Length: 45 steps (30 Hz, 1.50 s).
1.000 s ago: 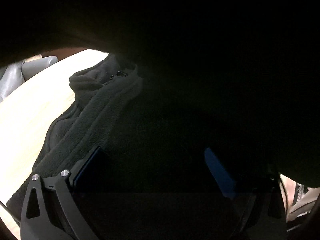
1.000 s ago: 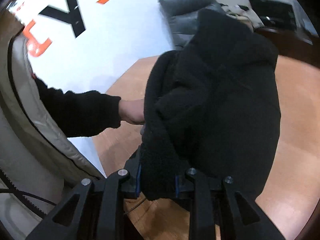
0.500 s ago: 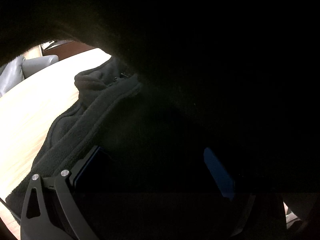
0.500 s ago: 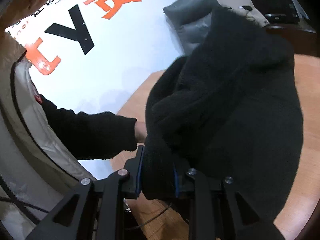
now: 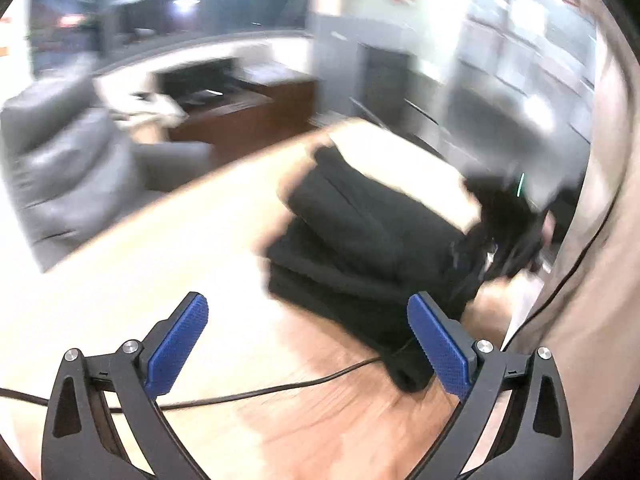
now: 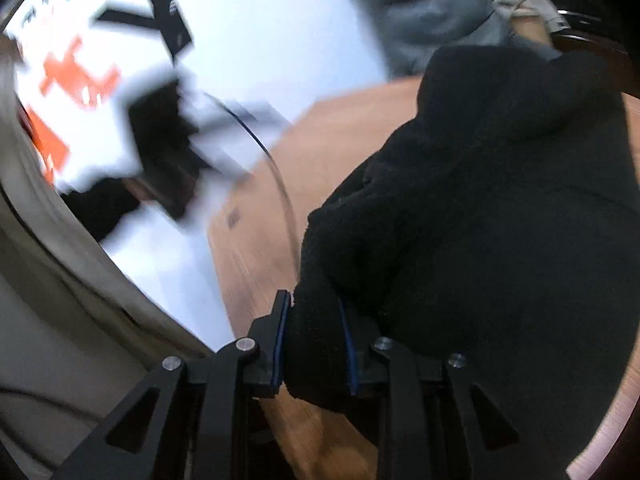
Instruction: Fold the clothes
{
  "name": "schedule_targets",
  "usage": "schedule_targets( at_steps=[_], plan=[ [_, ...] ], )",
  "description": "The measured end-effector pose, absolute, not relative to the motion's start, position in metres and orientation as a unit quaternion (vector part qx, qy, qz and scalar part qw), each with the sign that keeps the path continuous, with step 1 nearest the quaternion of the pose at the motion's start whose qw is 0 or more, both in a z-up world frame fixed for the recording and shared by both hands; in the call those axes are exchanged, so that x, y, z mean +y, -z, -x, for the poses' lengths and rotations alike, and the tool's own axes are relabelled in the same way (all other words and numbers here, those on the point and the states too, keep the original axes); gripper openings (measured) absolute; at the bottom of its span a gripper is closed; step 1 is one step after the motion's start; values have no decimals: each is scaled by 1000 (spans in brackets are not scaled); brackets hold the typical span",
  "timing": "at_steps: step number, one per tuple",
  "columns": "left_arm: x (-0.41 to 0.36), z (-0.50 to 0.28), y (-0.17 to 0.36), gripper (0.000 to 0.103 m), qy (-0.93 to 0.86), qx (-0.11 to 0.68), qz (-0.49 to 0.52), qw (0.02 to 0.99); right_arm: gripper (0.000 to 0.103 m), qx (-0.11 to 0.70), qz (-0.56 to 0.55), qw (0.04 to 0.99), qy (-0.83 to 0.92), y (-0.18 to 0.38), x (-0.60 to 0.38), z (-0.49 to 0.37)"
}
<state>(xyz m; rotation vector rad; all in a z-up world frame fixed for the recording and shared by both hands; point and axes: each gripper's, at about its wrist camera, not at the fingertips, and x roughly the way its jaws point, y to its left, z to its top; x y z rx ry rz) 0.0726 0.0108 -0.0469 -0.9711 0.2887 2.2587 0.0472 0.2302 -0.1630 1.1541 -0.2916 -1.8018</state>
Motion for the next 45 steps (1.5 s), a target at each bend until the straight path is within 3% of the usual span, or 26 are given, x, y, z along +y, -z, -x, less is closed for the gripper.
schedule_targets(
  at_steps=[5, 11, 15, 18, 26, 29, 31, 38, 45],
  plan=[
    [-42, -89, -38, 103, -902, 68, 355, 237, 23, -108, -490, 484, 717, 185, 206, -39],
    [46, -21, -33, 103, -863, 40, 355, 357, 30, -21, -491, 497, 715, 177, 191, -41],
    [65, -4, -45, 103, -863, 24, 341, 373, 54, -1, -485, 504, 715, 166, 193, -50],
    [31, -11, -77, 103, -884, 4, 343, 316, 69, -17, -486, 506, 713, 160, 200, -53],
    [-63, -45, -135, 103, -930, -38, 356, 88, 73, -43, -490, 514, 703, 156, 233, -41],
    [-67, -50, -137, 103, -934, -36, 351, 59, 73, -69, -466, 534, 702, 131, 253, -36],
    [-53, -45, -128, 103, -929, -33, 361, 80, 79, -85, -441, 534, 717, 115, 276, -29],
    [68, 6, -40, 103, -883, 1, 392, 258, 79, -21, -436, 485, 758, 124, 319, -16],
    [235, 25, 151, 102, -765, 116, 472, 422, 79, -16, -449, 433, 781, 131, 328, -30]
  ],
)
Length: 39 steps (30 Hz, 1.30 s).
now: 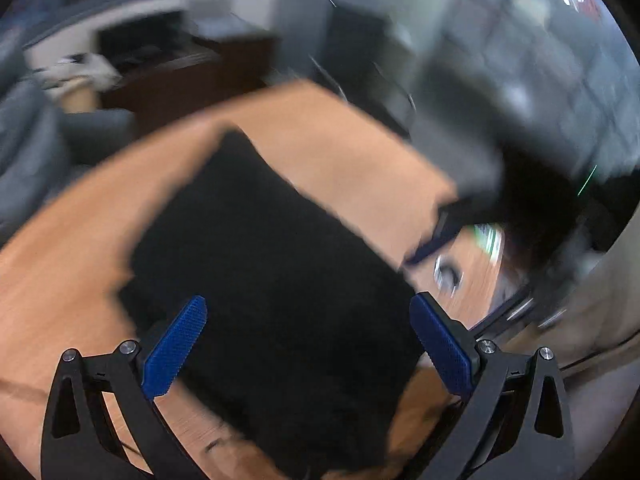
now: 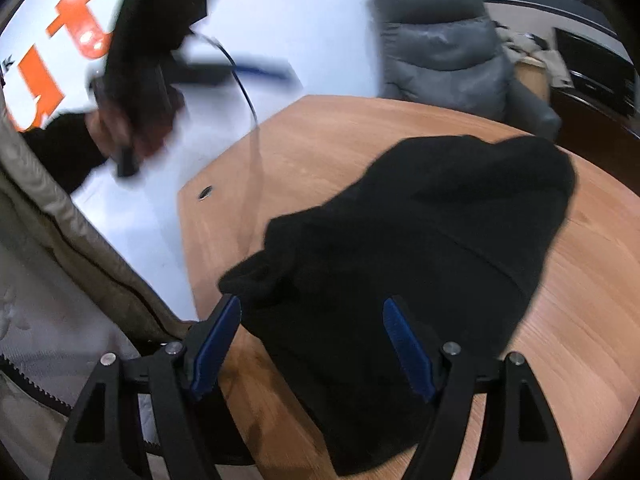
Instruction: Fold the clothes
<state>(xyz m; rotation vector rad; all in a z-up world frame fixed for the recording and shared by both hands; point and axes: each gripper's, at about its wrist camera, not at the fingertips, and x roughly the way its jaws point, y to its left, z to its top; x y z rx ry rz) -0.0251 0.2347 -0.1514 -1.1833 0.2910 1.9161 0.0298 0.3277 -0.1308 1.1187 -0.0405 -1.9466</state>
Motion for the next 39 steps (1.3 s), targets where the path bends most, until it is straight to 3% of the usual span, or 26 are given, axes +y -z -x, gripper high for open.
schedule_targets(
  at_steps=[3, 5, 12, 19, 26, 29, 34, 39],
  plan=[
    [254, 26, 216, 102, -737, 129, 507, 428, 79, -20, -464, 395, 793, 137, 340, -40],
    [251, 21, 230, 103, -750, 141, 484, 429, 79, -25, -473, 372, 798, 140, 350, -48],
    [236, 10, 223, 102, -753, 180, 469, 424, 79, 5, -466, 309, 829, 136, 369, -63],
    [208, -21, 228, 103, -736, 269, 430, 448, 79, 131, -435, 406, 793, 179, 309, -38],
    [195, -14, 253, 103, -739, 284, 425, 438, 80, 199, -422, 438, 769, 220, 292, -28],
    [187, -9, 236, 103, -735, 276, 442, 433, 76, 189, -435, 434, 765, 205, 294, -21],
    [174, -15, 210, 103, -750, 256, 420, 443, 76, 93, -406, 428, 802, 171, 308, 18],
    [185, -40, 246, 103, -714, 331, 419, 453, 76, 96, -437, 440, 779, 215, 295, 60]
  ],
)
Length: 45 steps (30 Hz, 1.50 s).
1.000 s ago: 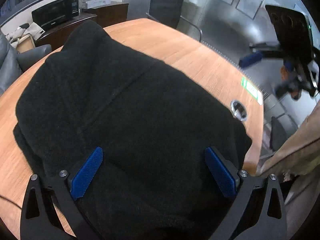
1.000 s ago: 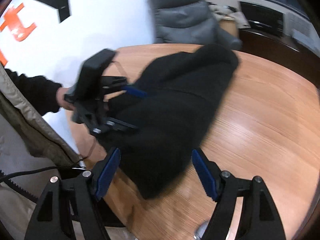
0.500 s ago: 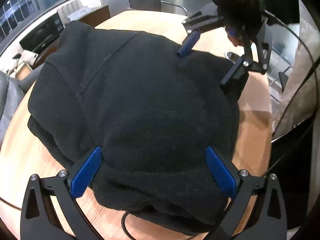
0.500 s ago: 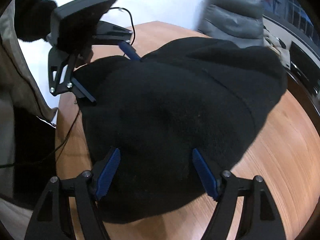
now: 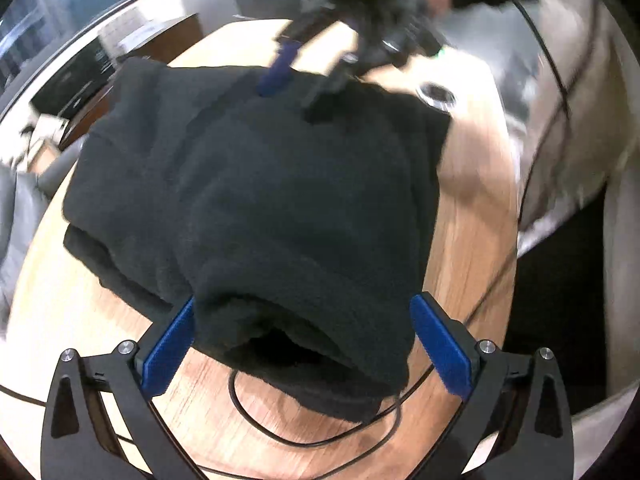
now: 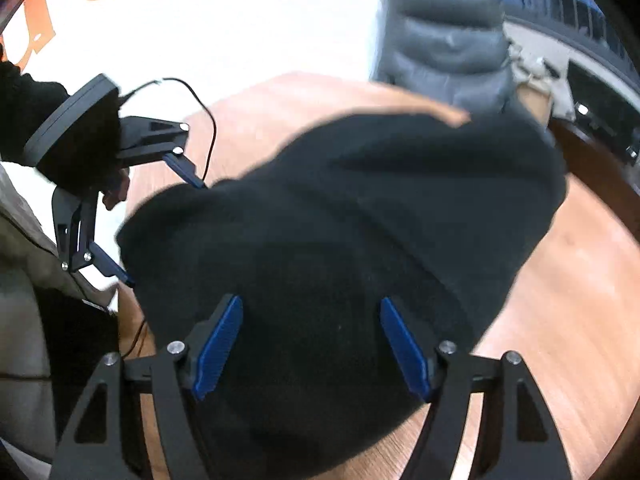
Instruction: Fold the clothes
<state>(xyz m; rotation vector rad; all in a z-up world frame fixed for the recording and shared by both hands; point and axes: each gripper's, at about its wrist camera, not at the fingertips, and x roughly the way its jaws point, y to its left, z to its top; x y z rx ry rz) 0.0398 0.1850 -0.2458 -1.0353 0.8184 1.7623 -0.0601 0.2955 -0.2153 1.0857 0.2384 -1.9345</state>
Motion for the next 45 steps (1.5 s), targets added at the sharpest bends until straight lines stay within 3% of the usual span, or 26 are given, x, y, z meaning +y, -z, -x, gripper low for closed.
schedule_targets(
  at_steps=[3, 8, 11, 14, 18, 25, 28, 31, 36, 38, 41, 45],
  plan=[
    [174, -37, 235, 101, -712, 333, 428, 446, 76, 79, -441, 436, 781, 218, 298, 66],
    [181, -45, 153, 99, -761, 283, 390, 434, 76, 36, -456, 424, 782, 215, 308, 72],
    [198, -47, 146, 100, -754, 259, 383, 467, 76, 13, -463, 419, 781, 214, 310, 74],
    [219, -41, 178, 100, -710, 266, 411, 505, 76, -7, -467, 416, 780, 215, 313, 74],
    [220, -20, 236, 101, -689, 262, 483, 472, 76, -1, -472, 409, 781, 210, 318, 68],
    [191, -20, 247, 102, -712, 236, 478, 458, 82, 10, -485, 369, 793, 191, 342, 61],
    [169, 7, 217, 99, -736, 129, 503, 434, 82, -15, -512, 335, 791, 200, 357, 67],
    [135, 42, 187, 103, -782, -1, 510, 359, 84, -62, -542, 321, 774, 215, 363, 79],
    [101, 106, 225, 103, -732, -210, 600, 246, 87, -174, -557, 327, 744, 235, 368, 95],
    [103, 119, 249, 103, -703, -242, 624, 241, 87, -196, -559, 324, 738, 240, 366, 102],
    [117, 124, 293, 103, -675, -213, 670, 224, 87, -203, -562, 326, 733, 251, 355, 116],
    [106, 124, 315, 103, -657, -246, 676, 225, 89, -208, -574, 332, 719, 270, 341, 128]
  ],
)
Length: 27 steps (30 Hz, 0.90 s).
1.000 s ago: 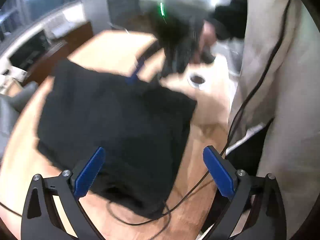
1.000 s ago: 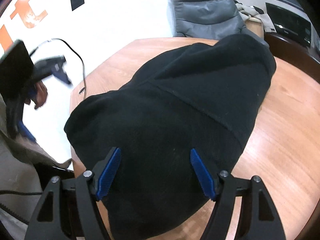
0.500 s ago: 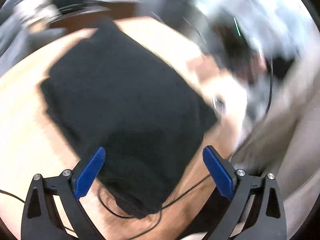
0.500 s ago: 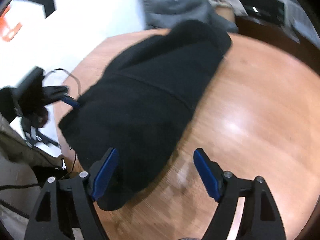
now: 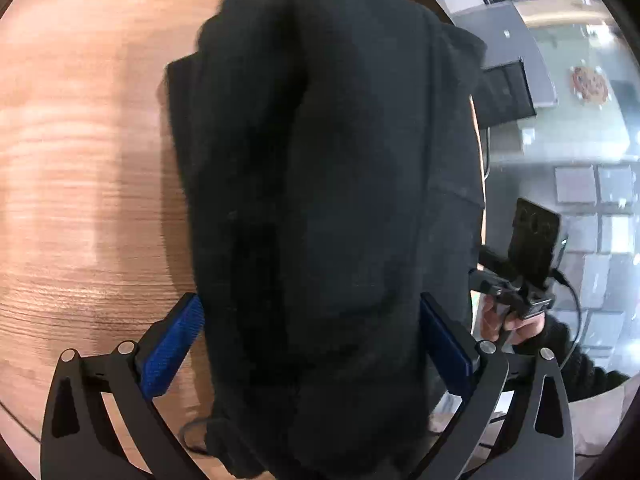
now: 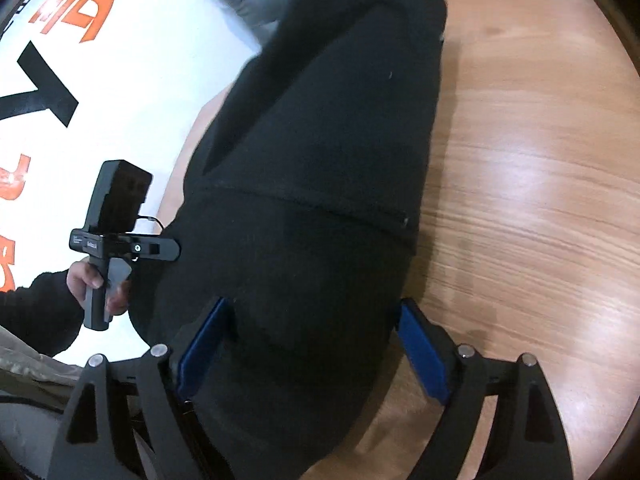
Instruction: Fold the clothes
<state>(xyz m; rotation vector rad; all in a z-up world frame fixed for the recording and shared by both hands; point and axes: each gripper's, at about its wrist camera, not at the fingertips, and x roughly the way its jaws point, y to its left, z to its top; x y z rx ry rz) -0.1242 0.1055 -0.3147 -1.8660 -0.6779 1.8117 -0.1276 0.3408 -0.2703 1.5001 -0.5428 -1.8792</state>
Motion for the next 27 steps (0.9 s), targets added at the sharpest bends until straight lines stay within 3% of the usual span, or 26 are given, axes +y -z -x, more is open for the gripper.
schedule_targets(
  at_steps=[4, 18, 21, 25, 27],
  plan=[
    [95, 121, 322, 103, -643, -283, 675, 225, 89, -207, -575, 334, 718, 278, 331, 134],
    [103, 147, 331, 102, -641, -285, 652, 287, 90, -191, -568, 345, 722, 292, 296, 150],
    [102, 149, 333, 95, -650, -283, 644, 287, 74, -175, -569, 332, 732, 290, 284, 146],
    [87, 151, 318, 67, -658, -289, 631, 291, 51, -168, -562, 314, 747, 280, 270, 138],
    [77, 150, 302, 60, -668, -286, 619, 298, 46, -160, -553, 315, 755, 269, 254, 132]
  ],
)
